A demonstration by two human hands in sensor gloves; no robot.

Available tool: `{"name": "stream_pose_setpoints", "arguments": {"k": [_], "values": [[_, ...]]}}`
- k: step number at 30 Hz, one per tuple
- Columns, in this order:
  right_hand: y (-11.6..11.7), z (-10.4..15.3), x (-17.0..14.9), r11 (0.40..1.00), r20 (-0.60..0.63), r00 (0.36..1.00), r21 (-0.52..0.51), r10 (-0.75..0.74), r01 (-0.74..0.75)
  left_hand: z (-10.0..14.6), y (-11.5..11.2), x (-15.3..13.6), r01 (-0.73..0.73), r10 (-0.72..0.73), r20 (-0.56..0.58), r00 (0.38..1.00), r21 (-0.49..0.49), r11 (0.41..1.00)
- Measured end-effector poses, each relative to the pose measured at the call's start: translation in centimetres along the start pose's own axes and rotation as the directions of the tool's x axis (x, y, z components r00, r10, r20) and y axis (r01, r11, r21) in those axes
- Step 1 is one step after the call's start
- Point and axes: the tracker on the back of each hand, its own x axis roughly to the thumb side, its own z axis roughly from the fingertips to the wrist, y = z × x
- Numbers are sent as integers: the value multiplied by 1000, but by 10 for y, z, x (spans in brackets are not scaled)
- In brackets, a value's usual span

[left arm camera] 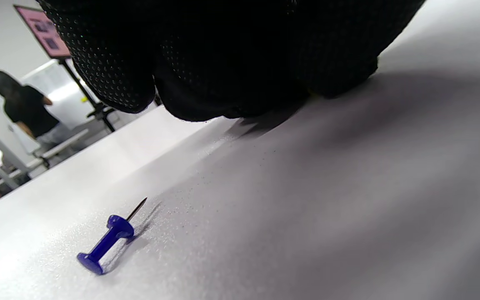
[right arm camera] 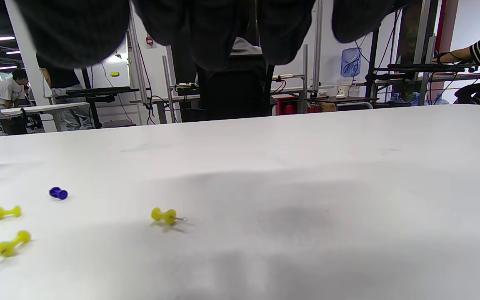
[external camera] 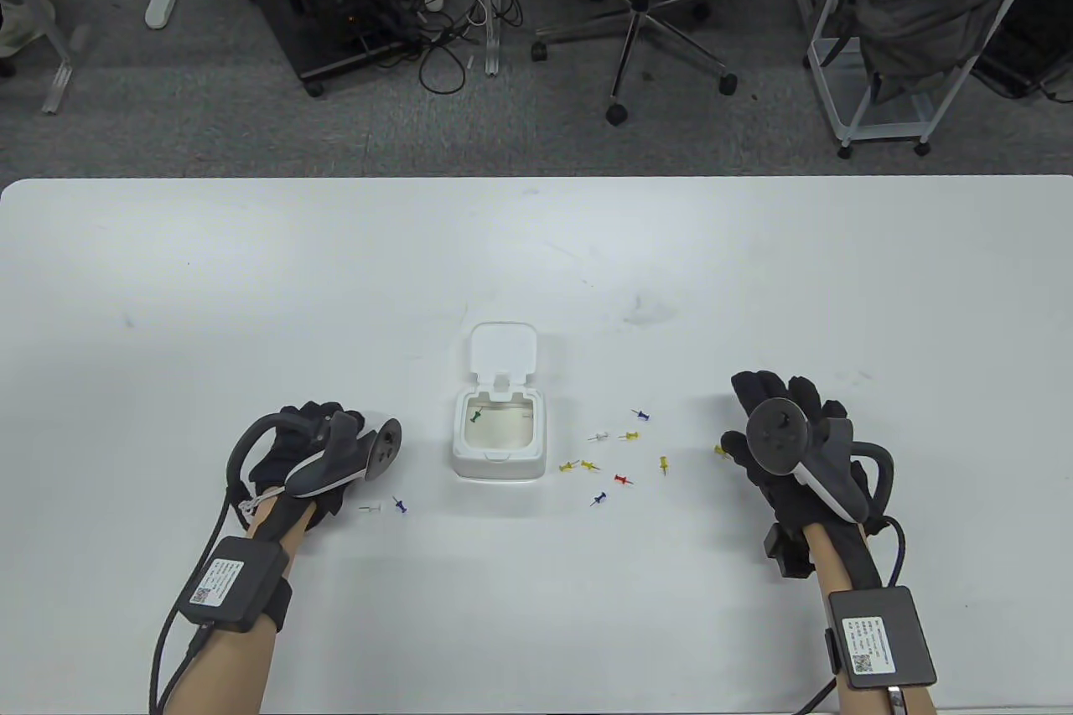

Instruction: Press to open box and store push pins

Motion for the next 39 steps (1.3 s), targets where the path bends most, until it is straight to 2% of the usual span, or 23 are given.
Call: {"name": "stream_pose_setpoints", "arguments": {"k": [5,14,30,39], "values": [[1,0,0,1000,-1,1000,6,-3,3,-1,-3,4,33,-33,19,999,-5,999],[1,0,0,1000,0,1000,8,-8,8,1,10,4,-45,45,22,999,19,999],[1,-1,1,1000,-1,1000,14,-7,7,-13,85,31,-140,127,94,987,150,979],[1,-1,1,1000,1,1000,15,-6,6,-24,110,60,-169,146,138,980,176,970]]}}
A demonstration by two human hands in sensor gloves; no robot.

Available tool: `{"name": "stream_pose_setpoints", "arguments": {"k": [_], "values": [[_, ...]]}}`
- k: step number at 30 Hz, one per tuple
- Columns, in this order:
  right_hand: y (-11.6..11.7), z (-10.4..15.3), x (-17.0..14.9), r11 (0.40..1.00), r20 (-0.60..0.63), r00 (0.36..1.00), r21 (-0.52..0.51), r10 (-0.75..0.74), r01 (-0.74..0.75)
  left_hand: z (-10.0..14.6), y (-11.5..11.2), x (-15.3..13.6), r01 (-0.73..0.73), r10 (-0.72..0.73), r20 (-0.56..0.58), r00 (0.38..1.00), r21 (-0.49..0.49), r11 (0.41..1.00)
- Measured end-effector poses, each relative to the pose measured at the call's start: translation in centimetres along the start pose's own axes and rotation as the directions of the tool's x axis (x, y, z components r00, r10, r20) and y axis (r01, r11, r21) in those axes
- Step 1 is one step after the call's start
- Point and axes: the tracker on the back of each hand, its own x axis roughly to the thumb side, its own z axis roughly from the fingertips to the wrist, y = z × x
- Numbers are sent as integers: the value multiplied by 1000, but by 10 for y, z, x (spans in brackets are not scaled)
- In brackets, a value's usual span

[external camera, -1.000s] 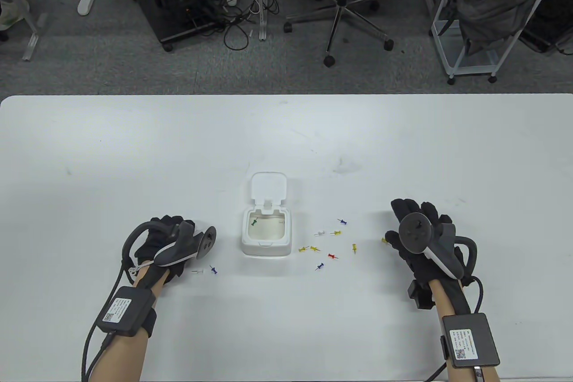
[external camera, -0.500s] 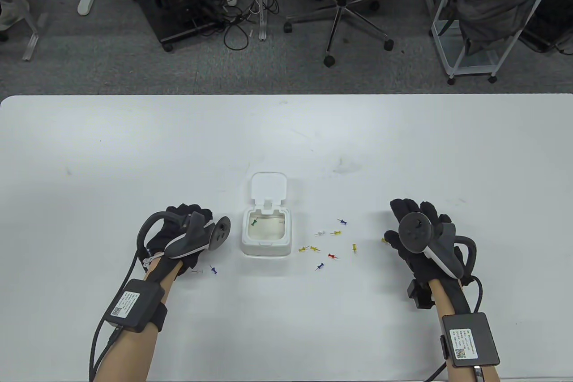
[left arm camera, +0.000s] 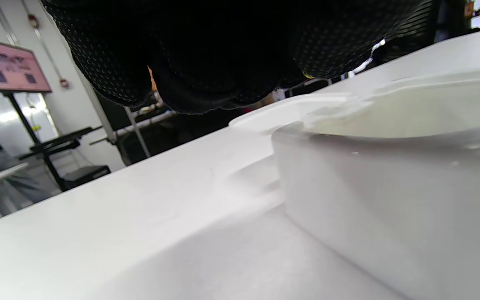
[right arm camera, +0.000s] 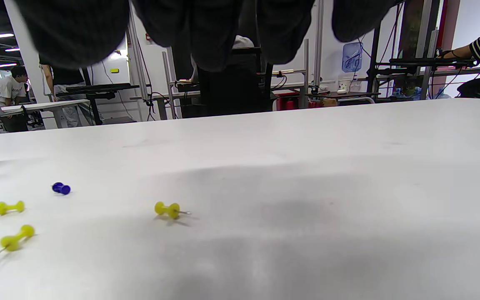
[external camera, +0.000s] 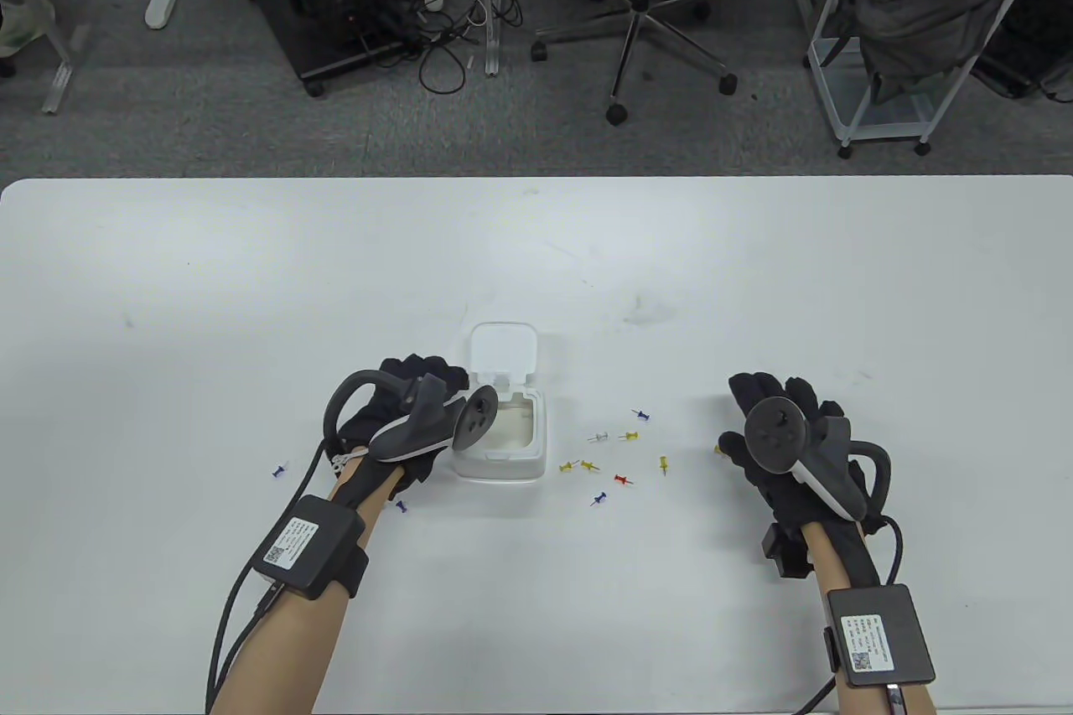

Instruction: Press to open box and store push pins

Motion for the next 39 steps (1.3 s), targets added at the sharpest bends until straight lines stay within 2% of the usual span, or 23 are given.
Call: {"name": "stream_pose_setpoints", "arguments": {"k": [10,23,31,39], "values": [[0,0,0,1000,1,1000,0,1,-1,-9,4,21,-4,4,31,1000,-2,1000],[0,0,0,1000,0,1000,-5,2,-2,-7,6,20,8,-8,33,999,5,1000],[-1,0,0,1000,-1,1000,-9,1,-1,9,1,0,13,-13,8,1000,37,999],[-1,-1,0,1000,-3,1000,-8,4,-4,40,-17,-50,52,-50,-57,997,33,998]]}}
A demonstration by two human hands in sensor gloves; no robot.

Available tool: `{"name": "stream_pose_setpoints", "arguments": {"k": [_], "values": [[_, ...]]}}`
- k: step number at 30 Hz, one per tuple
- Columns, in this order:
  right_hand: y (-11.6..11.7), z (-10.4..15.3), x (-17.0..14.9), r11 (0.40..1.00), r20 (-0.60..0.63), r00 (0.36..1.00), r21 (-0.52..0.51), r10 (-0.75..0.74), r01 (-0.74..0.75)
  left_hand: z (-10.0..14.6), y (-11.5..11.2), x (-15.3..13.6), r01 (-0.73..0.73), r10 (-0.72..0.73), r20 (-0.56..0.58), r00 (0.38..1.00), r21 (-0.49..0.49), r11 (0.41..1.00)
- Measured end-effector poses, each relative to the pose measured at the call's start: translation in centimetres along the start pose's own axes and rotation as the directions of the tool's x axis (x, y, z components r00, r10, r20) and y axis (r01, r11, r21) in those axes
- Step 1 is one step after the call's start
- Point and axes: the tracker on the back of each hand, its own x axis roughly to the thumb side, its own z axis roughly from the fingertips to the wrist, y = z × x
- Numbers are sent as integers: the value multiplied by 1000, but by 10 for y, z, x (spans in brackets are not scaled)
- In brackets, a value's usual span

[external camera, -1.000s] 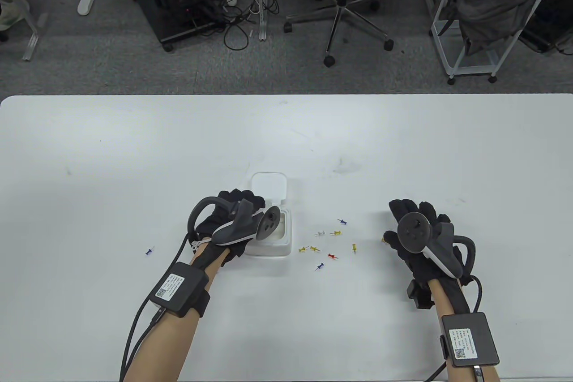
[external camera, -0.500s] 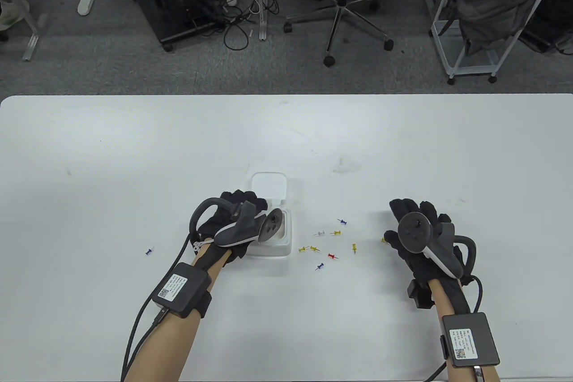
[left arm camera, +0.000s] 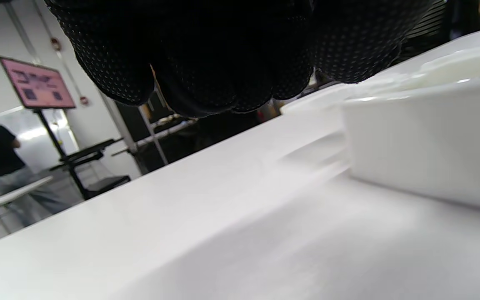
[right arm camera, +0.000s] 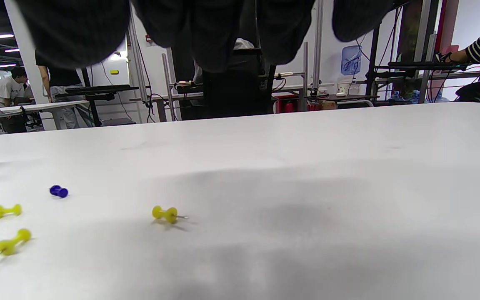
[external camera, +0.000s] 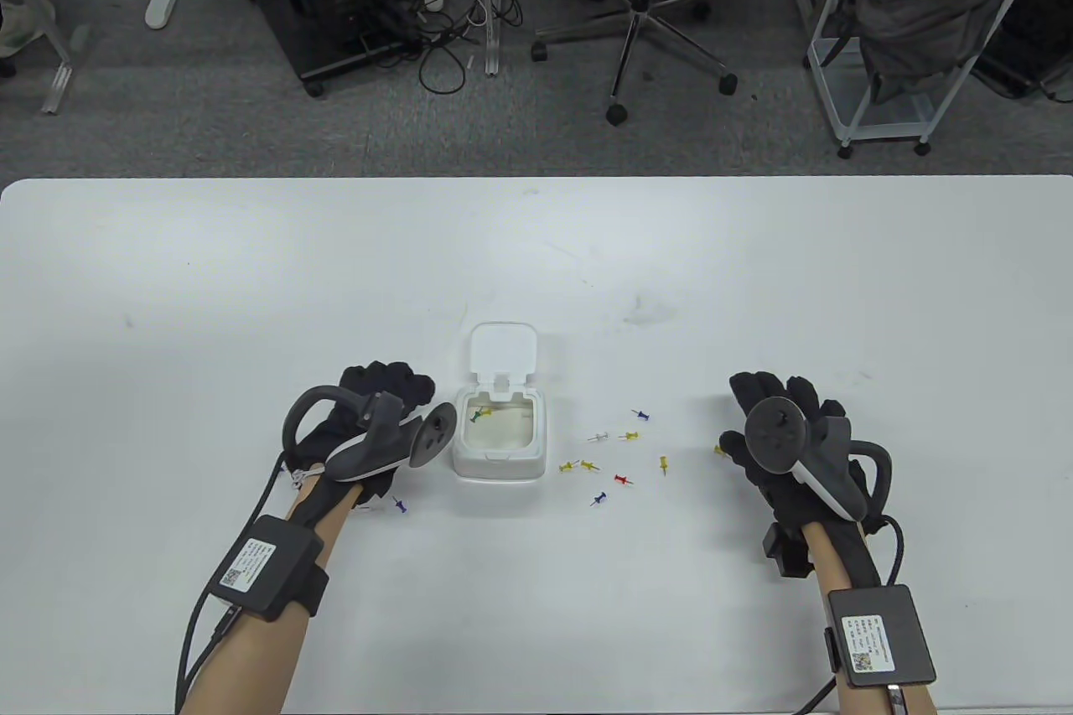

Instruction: Press to open box and store push pins

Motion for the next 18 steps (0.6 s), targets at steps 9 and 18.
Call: {"name": "stream_pose_setpoints", "arguments": {"k": [9,18], "values": [[0,0,0,1000,-2,1000,1,0,0,38,-32,-55,7,-14,-101,995,-75,997],[0,0,-1,1000,0,1000,3,-3,3,64,-69,-83,-6,-26,-177,984,-178,984]]}}
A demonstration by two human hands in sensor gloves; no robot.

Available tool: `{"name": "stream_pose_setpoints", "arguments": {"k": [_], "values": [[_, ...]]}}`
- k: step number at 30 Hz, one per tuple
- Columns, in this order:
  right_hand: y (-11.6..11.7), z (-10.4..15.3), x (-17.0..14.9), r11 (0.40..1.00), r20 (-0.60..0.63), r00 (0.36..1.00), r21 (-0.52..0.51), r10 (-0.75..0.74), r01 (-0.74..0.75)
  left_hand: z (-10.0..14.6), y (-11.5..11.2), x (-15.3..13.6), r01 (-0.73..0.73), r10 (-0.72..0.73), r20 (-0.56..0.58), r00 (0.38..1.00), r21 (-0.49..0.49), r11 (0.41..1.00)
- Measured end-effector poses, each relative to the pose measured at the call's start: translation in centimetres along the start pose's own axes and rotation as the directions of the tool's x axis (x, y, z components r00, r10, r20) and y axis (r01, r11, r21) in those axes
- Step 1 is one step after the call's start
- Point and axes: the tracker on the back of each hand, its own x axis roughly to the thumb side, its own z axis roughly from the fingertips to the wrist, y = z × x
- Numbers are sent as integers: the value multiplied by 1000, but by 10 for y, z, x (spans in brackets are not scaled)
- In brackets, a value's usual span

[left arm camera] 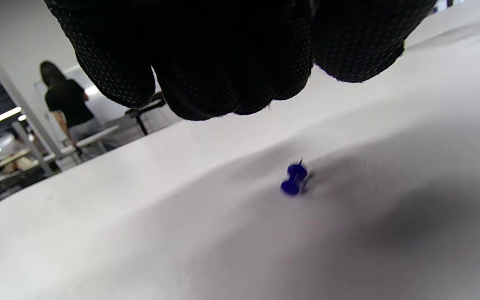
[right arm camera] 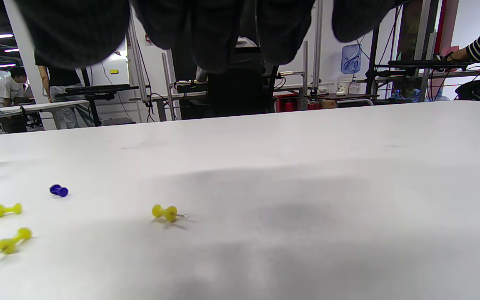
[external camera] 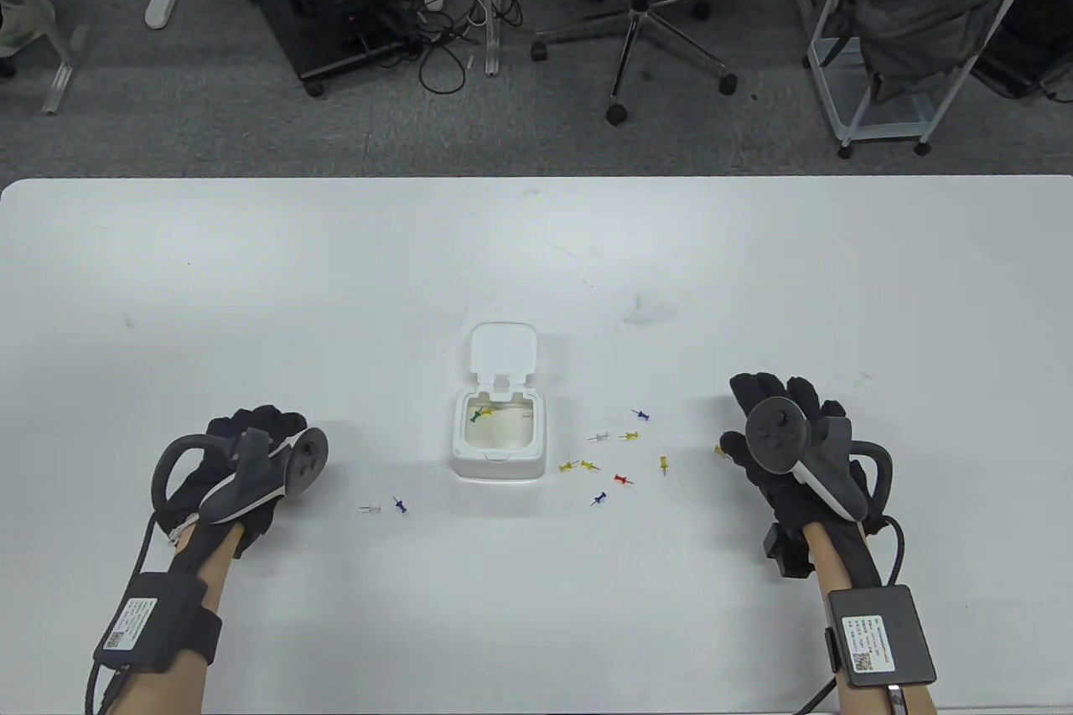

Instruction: Press to open box and store push pins

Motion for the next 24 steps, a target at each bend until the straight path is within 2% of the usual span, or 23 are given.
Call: {"name": "stream_pose_setpoints", "arguments": {"k": [5,8,16,24], "values": [[1,0,1,1000,0,1000,8,5,-5,0,-23,-6,-33,29,-37,999,-110,993],[1,0,1,1000,1,1000,9,2,-2,0,-26,-7,-49,44,-50,998,-88,995],[1,0,0,1000,-1,1000,8,4,-4,1,-27,3,31,-32,-19,999,-41,999],[1,0,-1,1000,-4,1000,10,0,0,-1,-27,8,71,-71,6,997,-60,996]]}}
